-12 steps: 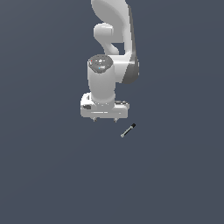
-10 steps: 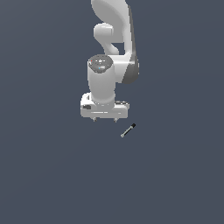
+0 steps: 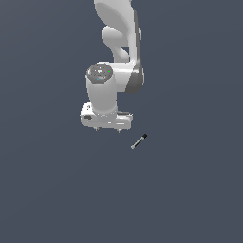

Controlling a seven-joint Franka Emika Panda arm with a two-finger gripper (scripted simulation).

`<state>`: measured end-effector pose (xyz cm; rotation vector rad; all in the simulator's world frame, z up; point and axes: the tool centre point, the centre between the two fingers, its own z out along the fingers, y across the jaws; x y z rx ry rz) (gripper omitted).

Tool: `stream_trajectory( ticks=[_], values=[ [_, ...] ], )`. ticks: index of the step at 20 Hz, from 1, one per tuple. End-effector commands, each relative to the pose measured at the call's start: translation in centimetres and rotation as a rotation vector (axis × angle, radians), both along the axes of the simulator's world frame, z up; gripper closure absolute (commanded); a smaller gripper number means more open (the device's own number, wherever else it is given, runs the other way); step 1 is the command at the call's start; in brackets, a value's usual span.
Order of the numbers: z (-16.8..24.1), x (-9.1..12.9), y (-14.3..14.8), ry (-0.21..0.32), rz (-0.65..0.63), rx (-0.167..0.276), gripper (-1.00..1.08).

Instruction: Pick up the object and move it to a goal position.

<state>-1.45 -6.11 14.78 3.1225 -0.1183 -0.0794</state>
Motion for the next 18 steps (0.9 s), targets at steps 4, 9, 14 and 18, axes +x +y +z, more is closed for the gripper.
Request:
stream_trajectory(
  ticks=[4, 9, 14, 18],
  values=[
    [-0.1, 0.0, 0.2, -0.001, -0.006, 0.0, -0.92],
    [-0.5, 0.0, 0.9, -0.003, -0.039, -0.001, -0.92],
    [-1.2, 0.1, 2.3, -0.008, -0.096, -0.002, -0.92],
    [-2.0, 0.1, 3.8, -0.013, -0.16, -0.003, -0.92]
  ],
)
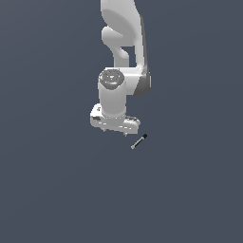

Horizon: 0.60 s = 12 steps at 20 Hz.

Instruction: Pick up the object and move it to a goal position.

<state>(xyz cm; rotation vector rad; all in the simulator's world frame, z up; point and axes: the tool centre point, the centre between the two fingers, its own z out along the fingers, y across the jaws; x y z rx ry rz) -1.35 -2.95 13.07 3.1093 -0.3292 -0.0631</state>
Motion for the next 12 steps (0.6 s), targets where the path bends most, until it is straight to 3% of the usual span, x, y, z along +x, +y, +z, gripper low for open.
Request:
stream_trajectory(
  ticks=[1, 12],
  values=[
    [-0.6, 0.0, 1.0, -0.003, -0.043, 0.0, -0.92],
    [-3.3, -0.4, 6.0, -0.02, -0.263, -0.002, -0.92]
  ],
)
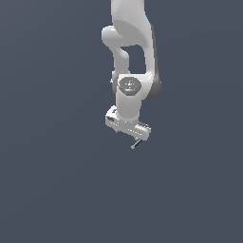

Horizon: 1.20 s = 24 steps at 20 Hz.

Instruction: Pick up the object and move it to a goal position.

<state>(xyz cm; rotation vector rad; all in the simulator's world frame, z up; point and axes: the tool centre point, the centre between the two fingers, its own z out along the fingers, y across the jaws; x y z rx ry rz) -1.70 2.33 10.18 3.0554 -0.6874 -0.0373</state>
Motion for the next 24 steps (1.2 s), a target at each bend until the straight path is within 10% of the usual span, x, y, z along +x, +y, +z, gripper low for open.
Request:
stream_trajectory(
  ticks=[1, 24],
  values=[
    [-0.6, -0.2, 1.1, -0.004, -0.052, 0.0, -0.92],
    [-4.2, -1.7, 7.5, -0.026, -0.358, 0.0, -0.92]
  ],
)
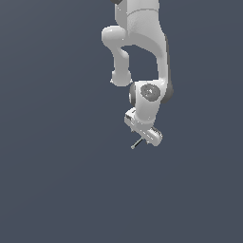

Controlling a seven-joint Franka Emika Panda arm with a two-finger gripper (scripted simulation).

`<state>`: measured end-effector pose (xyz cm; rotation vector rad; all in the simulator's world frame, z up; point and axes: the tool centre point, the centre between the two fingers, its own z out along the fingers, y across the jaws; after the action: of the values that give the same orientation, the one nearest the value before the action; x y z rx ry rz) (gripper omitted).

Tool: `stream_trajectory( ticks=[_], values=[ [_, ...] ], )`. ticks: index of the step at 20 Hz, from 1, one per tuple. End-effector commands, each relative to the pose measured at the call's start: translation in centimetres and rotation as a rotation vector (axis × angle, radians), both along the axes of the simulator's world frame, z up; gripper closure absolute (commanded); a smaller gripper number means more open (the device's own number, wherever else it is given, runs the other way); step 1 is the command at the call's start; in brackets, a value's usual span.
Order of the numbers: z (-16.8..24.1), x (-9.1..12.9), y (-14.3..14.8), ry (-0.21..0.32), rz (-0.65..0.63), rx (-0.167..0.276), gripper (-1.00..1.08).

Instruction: Pick up the object and move it to a goal position.

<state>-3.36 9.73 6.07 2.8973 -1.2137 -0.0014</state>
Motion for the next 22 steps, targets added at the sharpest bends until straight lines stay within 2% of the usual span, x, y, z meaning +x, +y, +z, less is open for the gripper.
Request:
stream_trajectory(
  ticks=[1, 7, 16, 21, 22],
  values=[
    [-0.1, 0.0, 0.1, -0.001, -0.009, 0.0, -0.92],
    [-0.6, 0.0, 0.1, 0.0, -0.006, 0.0, -0.92],
    [-4.4, -0.2, 0.1, -0.001, -0.009, 0.0, -0.92],
    [-5.1, -0.1, 0.1, -0.001, -0.01, 0.0, -0.92],
    [-5.1, -0.1, 0.1, -0.001, -0.01, 0.0, 1.08]
  ],
)
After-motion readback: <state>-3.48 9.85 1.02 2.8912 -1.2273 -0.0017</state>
